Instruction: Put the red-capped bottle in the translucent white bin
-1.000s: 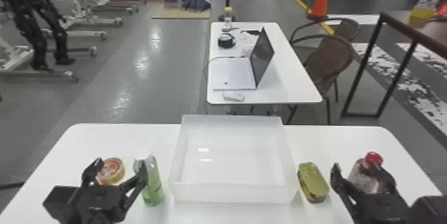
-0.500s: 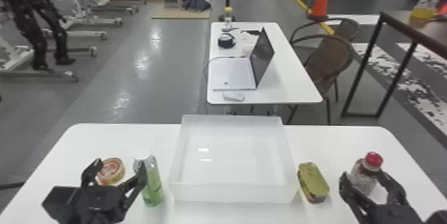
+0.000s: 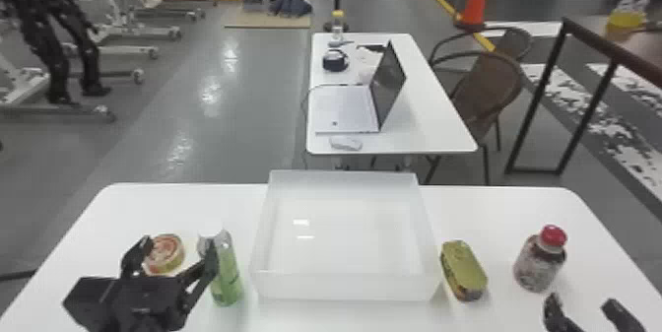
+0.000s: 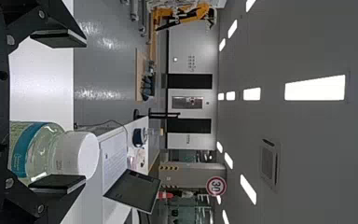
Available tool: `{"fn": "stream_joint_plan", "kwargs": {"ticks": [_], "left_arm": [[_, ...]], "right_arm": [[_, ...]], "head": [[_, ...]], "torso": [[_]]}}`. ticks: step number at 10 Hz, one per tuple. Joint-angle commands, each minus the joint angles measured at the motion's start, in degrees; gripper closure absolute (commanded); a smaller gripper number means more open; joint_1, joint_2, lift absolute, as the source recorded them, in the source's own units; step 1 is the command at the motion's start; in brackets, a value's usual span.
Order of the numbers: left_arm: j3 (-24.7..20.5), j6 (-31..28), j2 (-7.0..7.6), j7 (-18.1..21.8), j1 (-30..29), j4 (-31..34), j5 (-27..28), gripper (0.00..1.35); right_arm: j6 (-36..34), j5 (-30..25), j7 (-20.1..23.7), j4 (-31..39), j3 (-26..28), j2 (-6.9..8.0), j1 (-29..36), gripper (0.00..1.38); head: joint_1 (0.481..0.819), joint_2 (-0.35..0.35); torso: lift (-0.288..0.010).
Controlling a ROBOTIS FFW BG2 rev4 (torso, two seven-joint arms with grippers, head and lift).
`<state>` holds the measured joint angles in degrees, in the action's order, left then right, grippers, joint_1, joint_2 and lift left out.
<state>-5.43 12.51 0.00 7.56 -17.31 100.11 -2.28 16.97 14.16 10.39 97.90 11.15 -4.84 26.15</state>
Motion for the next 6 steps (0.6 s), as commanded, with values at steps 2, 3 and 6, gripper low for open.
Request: {"fn": "stream_joint_plan", "kwargs": {"ticks": [2, 3, 6], "left_arm": [[0.1, 0.1, -0.15, 0.0, 0.1, -0.1, -0.1, 0.26], [0.2, 0.3, -0.15, 0.0, 0.1, -0.2, -0.1, 0.26], [0.2, 0.6, -0.15, 0.0, 0.2, -0.4, -0.3, 0.26]], "right_arm": [[0.7, 0.5, 0.9, -4.4, 0.6, 0.00, -0.8, 0.43], [0.7, 0.8, 0.9, -6.1, 0.9, 0.00, -1.4, 0.43], [1.3, -1.4, 0.8, -9.6, 1.6, 0.09, -3.6, 0.43]], "head": [[0.549, 0.000], [0.549, 0.000], [0.549, 0.000]], "torso": [[-0.100], [-0.100], [-0.100]]}}
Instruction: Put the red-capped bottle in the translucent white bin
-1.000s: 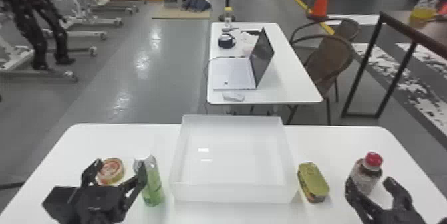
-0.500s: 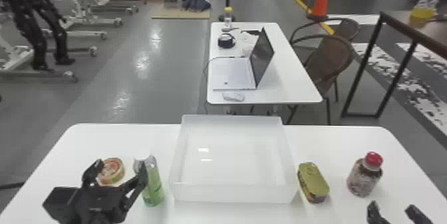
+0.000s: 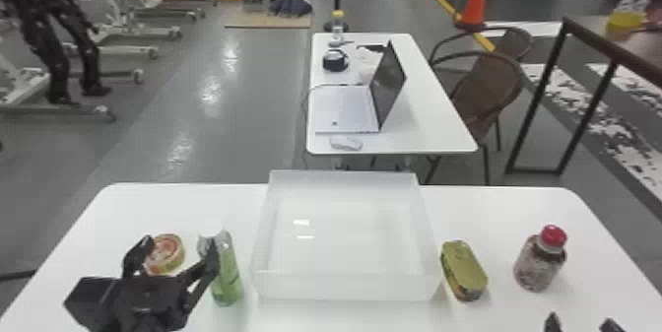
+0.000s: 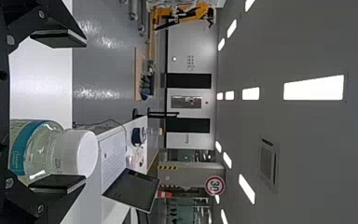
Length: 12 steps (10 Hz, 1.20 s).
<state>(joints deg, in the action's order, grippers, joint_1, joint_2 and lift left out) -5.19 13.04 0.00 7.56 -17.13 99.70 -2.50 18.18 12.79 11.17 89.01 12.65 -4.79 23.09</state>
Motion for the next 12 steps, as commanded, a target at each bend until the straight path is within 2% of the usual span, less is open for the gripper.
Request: {"fn": "stream_joint_plan", "kwargs": {"ticks": [1, 5, 9, 12], "left_arm": [[0.0, 0.2, -0.15, 0.0, 0.1, -0.1, -0.1, 0.26], [0.1, 0.7, -0.15, 0.0, 0.2, -0.3, -0.1, 0.26], [0.0, 1.0, -0.15, 0.0, 0.1, -0.6, -0.2, 0.26], [0.0, 1.4, -0.15, 0.0, 0.1, -0.8, -0.3, 0.26]], "right_arm": [[0.1, -0.1, 0.0, -1.9, 0.7, 0.22, -1.5, 0.41], [-1.6, -2.2, -0.3, -4.4, 3.3, 0.57, -5.0, 0.33], [-4.1, -4.8, -0.2, -4.8, 3.3, 0.39, -9.0, 0.11], [-3.8, -5.6, -0.2, -7.4, 3.2, 0.39, -12.2, 0.09]], "head": [[0.549, 0.000], [0.549, 0.000], [0.549, 0.000], [0.549, 0.000]], "torso": [[-0.100], [-0.100], [-0.100], [-0.100]]}}
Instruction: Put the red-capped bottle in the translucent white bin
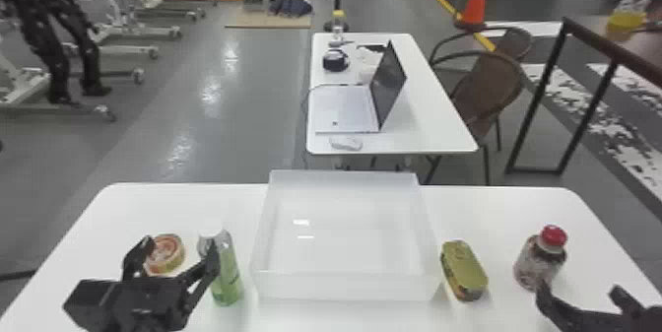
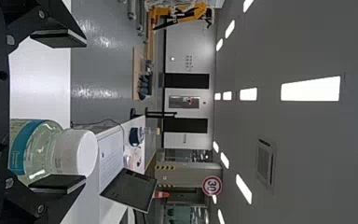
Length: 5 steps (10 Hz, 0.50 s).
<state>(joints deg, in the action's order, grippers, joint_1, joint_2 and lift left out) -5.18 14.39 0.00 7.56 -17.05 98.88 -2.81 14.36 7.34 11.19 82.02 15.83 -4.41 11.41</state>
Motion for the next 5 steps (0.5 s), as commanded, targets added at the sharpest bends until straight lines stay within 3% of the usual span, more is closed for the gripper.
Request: {"fn": "stream_joint_plan", "kwargs": {"ticks": [1, 3, 5], "left_arm": [[0.0, 0.1, -0.15, 0.0, 0.0, -0.1, -0.1, 0.26], [0.1, 0.2, -0.15, 0.0, 0.0, -0.1, -0.1, 0.26], [0.1, 0.3, -0.15, 0.0, 0.0, -0.2, -0.1, 0.26]], "right_arm": [[2.2, 1.1, 2.0, -3.5, 0.1, -0.78, -2.0, 0.08], [7.9, 6.1, 10.4, -12.8, 0.1, -3.06, -6.4, 0.09], [7.5, 4.9, 7.8, -13.3, 0.1, -2.80, -6.9, 0.09]], "head": [[0.549, 0.000], [0.549, 0.000], [0.549, 0.000]], "torso": [[-0.100], [-0.100], [-0.100]]}}
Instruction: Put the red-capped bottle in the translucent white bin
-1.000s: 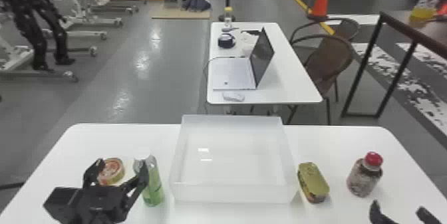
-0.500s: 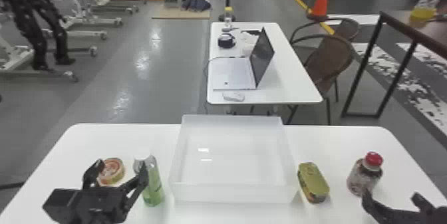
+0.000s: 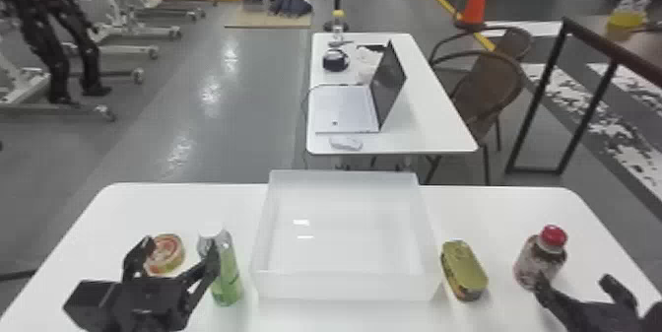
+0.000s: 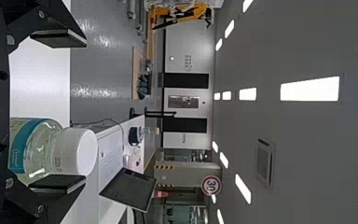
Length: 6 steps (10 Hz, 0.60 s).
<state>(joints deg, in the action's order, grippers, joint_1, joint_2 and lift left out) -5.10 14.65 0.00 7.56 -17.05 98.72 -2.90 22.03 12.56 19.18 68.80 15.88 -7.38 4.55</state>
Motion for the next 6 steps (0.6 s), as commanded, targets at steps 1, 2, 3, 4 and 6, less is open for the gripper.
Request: {"fn": "stream_joint_plan", "kwargs": {"ticks": [1, 2, 3, 4, 6], "left_arm": [[0.0, 0.0, -0.15, 0.0, 0.0, 0.0, 0.0, 0.26], [0.1, 0.1, -0.15, 0.0, 0.0, 0.0, -0.1, 0.26], [0.1, 0.1, -0.15, 0.0, 0.1, -0.1, -0.1, 0.26], [0.1, 0.2, -0.15, 0.0, 0.1, -0.1, -0.2, 0.26], [0.1, 0.3, -0.15, 0.0, 0.1, -0.2, -0.3, 0.26]], "right_arm": [[-0.1, -1.5, -1.5, -0.3, 0.0, 0.17, -0.3, 0.09], [0.1, -1.9, -1.4, -1.8, 0.0, -0.35, -1.5, 0.09], [0.1, -2.3, -1.3, -3.3, -0.1, -0.62, -2.7, 0.09], [0.0, -2.3, -0.8, -5.0, -0.1, -0.62, -4.1, 0.09], [0.0, -2.8, 1.9, -8.3, -0.1, -1.15, -7.1, 0.09]], "head": [[0.549, 0.000], [0.549, 0.000], [0.549, 0.000], [0.549, 0.000], [0.549, 0.000]], "torso": [[-0.100], [-0.100], [-0.100], [-0.100], [-0.100]]}}
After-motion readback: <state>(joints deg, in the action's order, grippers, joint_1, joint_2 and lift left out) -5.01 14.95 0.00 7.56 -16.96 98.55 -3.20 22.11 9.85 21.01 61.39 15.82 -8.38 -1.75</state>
